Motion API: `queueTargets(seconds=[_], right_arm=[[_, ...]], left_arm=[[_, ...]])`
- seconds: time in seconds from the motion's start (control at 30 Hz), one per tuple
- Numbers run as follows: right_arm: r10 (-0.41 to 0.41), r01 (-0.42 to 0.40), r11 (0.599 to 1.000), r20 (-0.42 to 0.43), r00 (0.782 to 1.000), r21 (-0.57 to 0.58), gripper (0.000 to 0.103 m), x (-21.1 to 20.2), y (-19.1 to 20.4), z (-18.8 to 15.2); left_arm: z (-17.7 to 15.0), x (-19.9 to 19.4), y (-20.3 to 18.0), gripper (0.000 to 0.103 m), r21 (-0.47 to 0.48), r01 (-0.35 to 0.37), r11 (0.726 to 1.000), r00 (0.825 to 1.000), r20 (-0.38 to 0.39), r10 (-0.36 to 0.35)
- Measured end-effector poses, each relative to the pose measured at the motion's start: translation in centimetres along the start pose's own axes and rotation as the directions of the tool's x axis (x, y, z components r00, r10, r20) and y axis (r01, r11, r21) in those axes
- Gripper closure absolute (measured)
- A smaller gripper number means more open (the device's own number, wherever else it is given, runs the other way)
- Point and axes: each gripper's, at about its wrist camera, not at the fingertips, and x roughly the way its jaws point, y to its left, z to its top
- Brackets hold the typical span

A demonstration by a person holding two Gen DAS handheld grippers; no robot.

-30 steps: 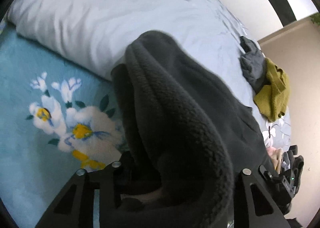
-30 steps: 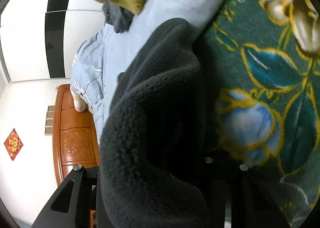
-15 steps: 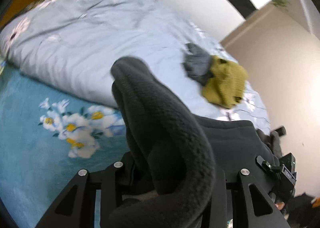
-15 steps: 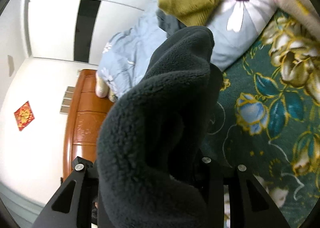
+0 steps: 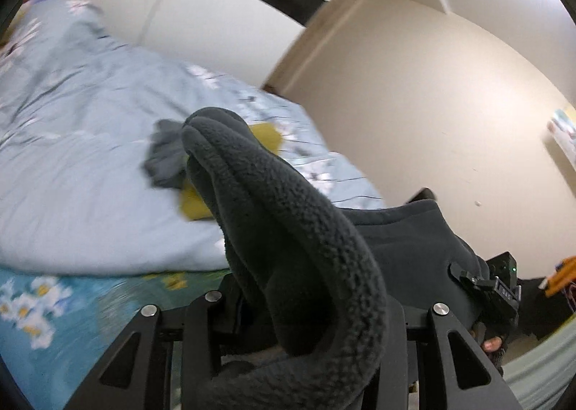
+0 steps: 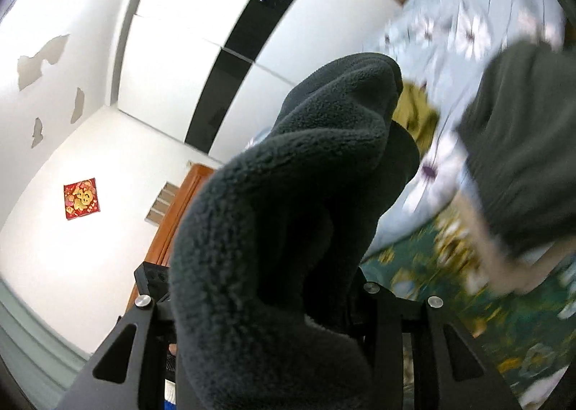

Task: Fold clothes
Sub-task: 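Lift the folded jacket with both grippers and carry it toward the beige clothes stack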

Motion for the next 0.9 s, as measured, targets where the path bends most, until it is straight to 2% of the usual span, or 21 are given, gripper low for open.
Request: queueTargets(seconds=[0.2,0.43,0.57,0.63,0.73,0.8,0.87,0.9], right_arm=[[-0.048,0.047,0.999,0.046,0.998,0.011,0.062,-7.5,-2.7,6.0],[-0.114,0.106,0.988,0.068,0.991,0.11,0.062,-13.0,-9.1,11.7],[-0.155,0.15,0.985,0.058,0.986,0.083,0.062,-14.7,-10.8,15.1],[-0.172,0.169,0.984,0.051,0.984,0.05,0.062,-15.3,-11.0,16.5],[-0.201,0.201,0.98,0.047,0.979,0.004,0.062,-16.0,-11.7,18.3],[-0.215,0.215,0.977,0.036,0.976,-0.005,0.062,-16.6,-13.4,18.5],[-0.24,0.239,0.971,0.013,0.971,0.024,0.062,-17.5,-16.5,17.9],[-0.255,0.254,0.966,-0.004,0.967,0.051,0.062,-17.1,-18.2,17.6]], left_arm=[[1.9,6.7,-7.4,0.062,0.057,0.066,0.996,0.997,-0.049,-0.063],[2.7,15.5,-12.1,0.063,0.016,0.121,0.992,0.986,-0.121,-0.119],[2.5,18.2,-13.2,0.063,-0.018,0.156,0.988,0.983,-0.099,-0.157],[1.3,18.6,-13.5,0.063,-0.036,0.187,0.982,0.979,-0.07,-0.189],[-1.7,19.4,-13.0,0.063,-0.029,0.198,0.98,0.978,-0.06,-0.199],[-3.7,21.2,-12.0,0.062,-0.02,0.168,0.986,0.98,-0.109,-0.169],[-5.4,23.1,-10.3,0.062,-0.063,0.13,0.99,0.978,-0.157,-0.139],[-5.8,23.4,-9.5,0.062,-0.084,0.127,0.988,0.978,-0.156,-0.139]])
